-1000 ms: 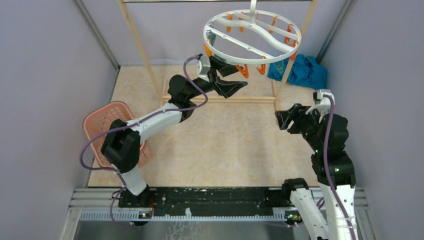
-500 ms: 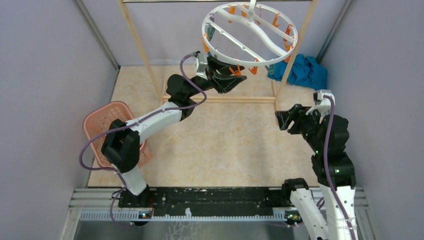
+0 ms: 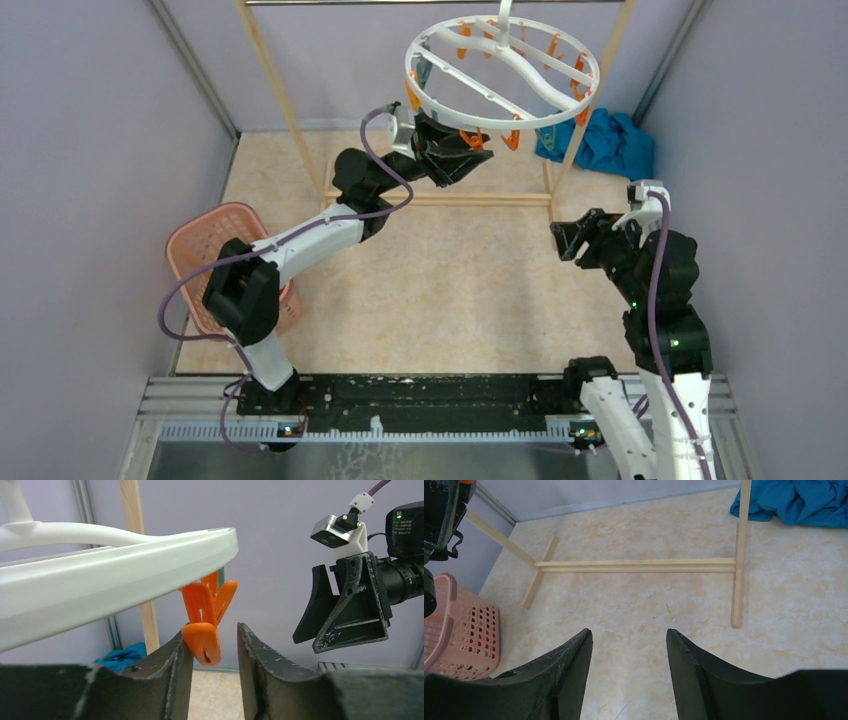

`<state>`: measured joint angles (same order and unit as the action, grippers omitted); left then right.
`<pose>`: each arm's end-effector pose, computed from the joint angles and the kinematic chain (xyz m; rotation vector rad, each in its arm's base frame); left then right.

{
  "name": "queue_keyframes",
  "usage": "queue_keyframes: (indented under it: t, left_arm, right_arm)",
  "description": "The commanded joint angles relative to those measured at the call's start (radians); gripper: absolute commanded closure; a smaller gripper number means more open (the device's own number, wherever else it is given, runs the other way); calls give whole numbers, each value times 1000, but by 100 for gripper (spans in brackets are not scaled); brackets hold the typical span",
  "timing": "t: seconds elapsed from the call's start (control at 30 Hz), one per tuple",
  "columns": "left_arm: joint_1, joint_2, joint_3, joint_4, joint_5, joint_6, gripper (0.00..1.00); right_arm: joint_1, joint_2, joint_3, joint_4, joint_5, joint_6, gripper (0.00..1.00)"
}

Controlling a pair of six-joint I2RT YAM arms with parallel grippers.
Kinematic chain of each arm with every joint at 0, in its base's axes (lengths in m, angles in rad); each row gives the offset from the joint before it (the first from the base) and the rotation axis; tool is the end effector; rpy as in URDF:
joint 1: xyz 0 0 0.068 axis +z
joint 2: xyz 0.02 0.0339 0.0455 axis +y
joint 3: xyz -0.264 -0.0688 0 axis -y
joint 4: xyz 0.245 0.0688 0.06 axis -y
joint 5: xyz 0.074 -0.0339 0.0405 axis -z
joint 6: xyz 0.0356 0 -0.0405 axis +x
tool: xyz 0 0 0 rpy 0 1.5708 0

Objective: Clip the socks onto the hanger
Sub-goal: Open the clamp at the hanger.

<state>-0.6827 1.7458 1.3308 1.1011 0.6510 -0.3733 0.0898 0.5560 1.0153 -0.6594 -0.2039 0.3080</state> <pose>0.2917 -0.2650 0.3944 0.7842 0.8026 -1.2385 0.0944 0.0157 0.3936 0.0459 1.7899 0.4672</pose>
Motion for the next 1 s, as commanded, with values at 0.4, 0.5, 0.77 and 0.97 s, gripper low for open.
queue_keyframes:
  t: [0.4, 0.5, 0.77, 0.97]
  left_arm:
    - [3, -2, -21, 40, 10, -16, 71]
    - [3, -4, -27, 39, 8, -16, 64]
    - [3, -14, -34, 33, 11, -5, 82]
    - [3, -12, -29, 26, 15, -5, 98]
  right_arm:
    - [10, -15, 20, 40, -21, 0, 44]
    - [10, -12, 21, 46, -26, 3, 44]
    - [10, -11, 14, 50, -34, 8, 44]
    - [10, -11, 12, 55, -38, 11, 44]
